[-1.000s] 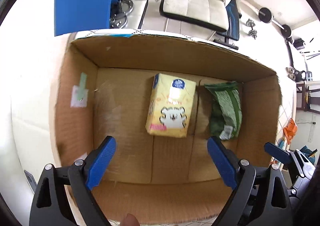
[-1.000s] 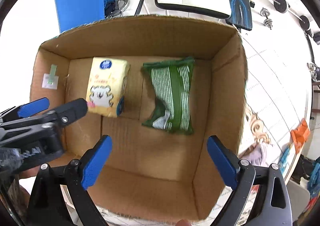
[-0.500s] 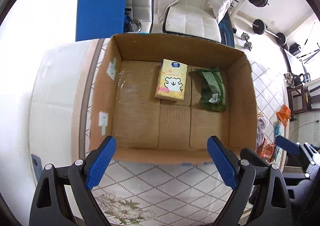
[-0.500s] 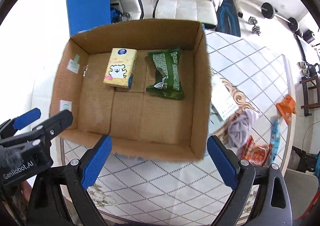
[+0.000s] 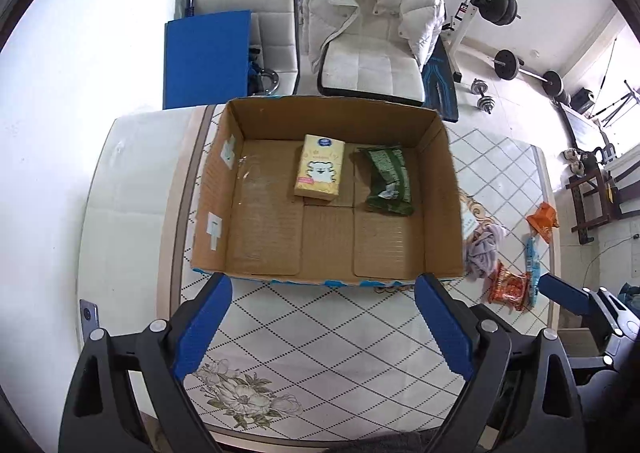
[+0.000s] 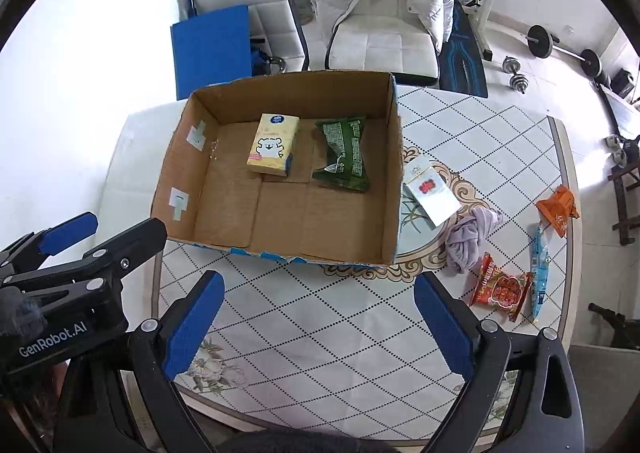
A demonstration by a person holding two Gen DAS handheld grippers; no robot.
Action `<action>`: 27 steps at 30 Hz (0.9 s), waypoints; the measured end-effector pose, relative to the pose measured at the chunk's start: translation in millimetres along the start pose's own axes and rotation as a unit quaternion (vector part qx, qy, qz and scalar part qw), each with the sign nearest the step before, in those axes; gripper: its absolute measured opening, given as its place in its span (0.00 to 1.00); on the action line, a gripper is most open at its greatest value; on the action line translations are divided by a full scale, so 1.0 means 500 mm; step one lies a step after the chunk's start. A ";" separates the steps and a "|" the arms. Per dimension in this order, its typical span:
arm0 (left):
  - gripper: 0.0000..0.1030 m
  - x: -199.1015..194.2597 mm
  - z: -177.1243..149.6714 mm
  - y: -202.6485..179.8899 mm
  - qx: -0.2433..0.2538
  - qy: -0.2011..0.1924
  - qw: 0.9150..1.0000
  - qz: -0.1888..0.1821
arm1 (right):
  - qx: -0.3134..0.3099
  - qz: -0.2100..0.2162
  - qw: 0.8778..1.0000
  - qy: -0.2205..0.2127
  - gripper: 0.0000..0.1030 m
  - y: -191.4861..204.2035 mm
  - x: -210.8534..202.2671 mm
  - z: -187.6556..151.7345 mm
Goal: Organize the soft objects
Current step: 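Grasp the lilac cloth with the left gripper while the right grasps the red packet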
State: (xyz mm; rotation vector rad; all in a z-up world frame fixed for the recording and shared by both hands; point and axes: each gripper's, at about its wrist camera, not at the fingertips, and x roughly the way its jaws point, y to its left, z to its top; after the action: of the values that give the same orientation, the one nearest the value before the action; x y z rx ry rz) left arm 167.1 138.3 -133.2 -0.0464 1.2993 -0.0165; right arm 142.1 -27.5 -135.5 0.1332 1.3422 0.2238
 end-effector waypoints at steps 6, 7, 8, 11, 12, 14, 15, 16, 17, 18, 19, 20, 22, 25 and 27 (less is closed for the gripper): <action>0.91 0.016 0.029 -0.135 0.028 0.009 0.999 -0.031 | 0.073 0.004 0.997 0.011 0.95 -0.190 -0.023 0.003; 0.91 0.029 0.037 -0.162 0.032 0.015 0.999 -0.040 | 0.093 -0.005 0.996 0.011 0.95 -0.239 -0.024 0.004; 0.91 0.050 0.047 -0.198 0.035 0.028 0.998 -0.050 | 0.110 -0.016 0.994 0.012 0.95 -0.287 -0.023 0.004; 0.91 0.118 0.071 -0.308 0.061 0.063 0.994 -0.067 | 0.160 -0.040 0.986 0.021 0.95 -0.430 -0.012 0.003; 0.91 0.147 0.078 -0.349 0.077 0.075 0.993 -0.055 | 0.172 -0.045 0.984 0.028 0.95 -0.472 -0.004 0.001; 0.91 0.204 0.088 -0.428 0.115 0.090 0.988 -0.043 | 0.202 -0.040 0.978 0.042 0.95 -0.564 0.018 -0.002; 0.91 0.231 0.090 -0.459 0.131 0.100 0.986 -0.036 | 0.212 -0.039 0.975 0.049 0.95 -0.603 0.031 -0.003; 0.91 0.263 0.090 -0.491 0.149 0.113 0.982 -0.034 | 0.223 -0.034 0.972 0.058 0.95 -0.642 0.046 -0.004; 0.91 0.305 0.089 -0.526 0.166 0.132 0.977 -0.027 | 0.233 -0.033 0.970 0.064 0.95 -0.675 0.060 -0.004; 0.91 0.340 0.087 -0.552 0.179 0.149 0.972 -0.016 | 0.239 -0.031 0.968 0.070 0.95 -0.701 0.073 -0.004; 0.91 0.370 0.083 -0.573 0.189 0.162 0.968 -0.012 | 0.249 -0.027 0.965 0.078 0.95 -0.732 0.090 -0.004; 0.91 0.406 0.078 -0.596 0.201 0.177 0.964 -0.007 | 0.259 -0.024 0.962 0.086 0.95 -0.759 0.106 -0.004; 0.91 0.484 0.063 -0.634 0.224 0.210 0.951 0.019 | 0.274 -0.009 0.957 0.095 0.95 -0.793 0.141 -0.003; 0.90 0.566 0.048 -0.658 0.236 0.246 0.939 0.044 | 0.269 -0.006 0.956 0.117 0.95 -0.816 0.190 0.006; 0.78 0.603 0.039 -0.666 0.235 0.265 0.934 0.049 | 0.254 -0.004 0.957 0.141 0.95 -0.806 0.227 0.009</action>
State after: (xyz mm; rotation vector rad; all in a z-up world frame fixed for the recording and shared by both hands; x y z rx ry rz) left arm 271.3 -205.3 -403.5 0.4625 1.8062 -0.2709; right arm 204.1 -391.9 -332.2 0.5447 1.6633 -0.1197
